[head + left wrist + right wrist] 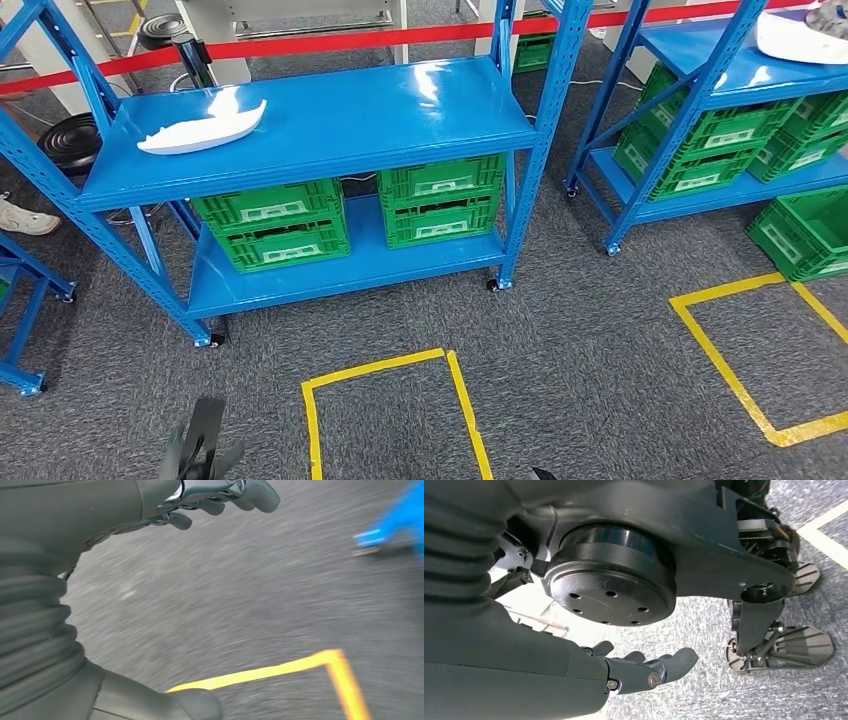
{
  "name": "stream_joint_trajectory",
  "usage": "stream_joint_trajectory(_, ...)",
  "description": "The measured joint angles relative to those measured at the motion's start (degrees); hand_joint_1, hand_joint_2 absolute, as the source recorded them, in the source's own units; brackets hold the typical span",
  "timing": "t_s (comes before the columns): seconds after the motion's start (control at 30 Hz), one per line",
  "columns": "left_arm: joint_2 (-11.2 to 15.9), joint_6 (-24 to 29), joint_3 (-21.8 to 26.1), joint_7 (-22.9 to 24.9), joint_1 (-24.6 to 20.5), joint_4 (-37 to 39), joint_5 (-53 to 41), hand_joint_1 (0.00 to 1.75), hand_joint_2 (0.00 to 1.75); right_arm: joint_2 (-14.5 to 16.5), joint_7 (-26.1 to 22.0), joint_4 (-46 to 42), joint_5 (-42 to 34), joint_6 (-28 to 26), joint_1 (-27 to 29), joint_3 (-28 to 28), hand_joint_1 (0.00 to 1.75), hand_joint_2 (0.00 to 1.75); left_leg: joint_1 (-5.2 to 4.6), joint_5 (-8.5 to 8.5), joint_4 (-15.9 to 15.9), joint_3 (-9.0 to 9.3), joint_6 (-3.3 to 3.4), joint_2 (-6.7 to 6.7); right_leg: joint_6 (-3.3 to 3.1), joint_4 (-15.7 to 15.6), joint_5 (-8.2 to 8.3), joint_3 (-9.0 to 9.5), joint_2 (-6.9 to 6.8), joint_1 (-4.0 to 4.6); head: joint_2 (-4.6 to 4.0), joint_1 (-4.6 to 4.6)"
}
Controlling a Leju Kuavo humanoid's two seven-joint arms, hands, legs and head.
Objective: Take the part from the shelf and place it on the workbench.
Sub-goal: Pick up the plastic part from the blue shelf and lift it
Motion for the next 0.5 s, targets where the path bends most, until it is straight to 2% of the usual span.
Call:
stream_joint_trajectory(0.3,-1.0,4.4,-9.9,-6.7,-10.9,-1.3,-8.5,0.00,1.75,0.6,0.0,0.4,3.1,0.3,-0.1,0.0,0.00,0.00,0.00,0.06,0.0,0.01,-0.03,-0.01,-0.03,0.0,0.06,0.01,0.03,0.00,0.00,0.00)
stream_joint_trajectory(0.5,-2.7,6.5,-16.7,-11.1,-20.3,-3.2,-11.1,0.00,1.75,0.9,0.0,0.6,4.5,0.9,-0.1,0.0,0.00,0.00,0.00,0.09,0.0,0.01,-0.03,-0.01,-0.03,0.0,0.10,0.02,0.03,0.00,0.00,-0.01)
